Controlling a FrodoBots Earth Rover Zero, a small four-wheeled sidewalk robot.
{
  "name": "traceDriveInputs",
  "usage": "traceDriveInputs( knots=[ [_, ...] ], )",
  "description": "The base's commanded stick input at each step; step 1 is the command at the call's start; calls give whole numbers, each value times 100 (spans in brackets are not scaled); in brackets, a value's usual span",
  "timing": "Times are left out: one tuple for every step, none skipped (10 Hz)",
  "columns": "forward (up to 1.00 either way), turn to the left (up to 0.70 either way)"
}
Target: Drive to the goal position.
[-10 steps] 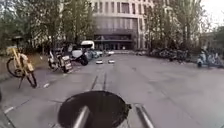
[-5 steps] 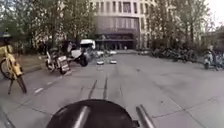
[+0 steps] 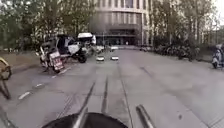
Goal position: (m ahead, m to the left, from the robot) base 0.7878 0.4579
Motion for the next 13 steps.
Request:
traceDriveInputs(
  knots=[
    [70, -8],
    [70, -14],
    [70, -12],
    [70, -3],
    [70, 0],
    [70, 0],
    [70, 0],
    [70, 0],
    [70, 0],
    [70, 0],
    [70, 0],
    [70, 0],
    [48, 0]
  ],
)
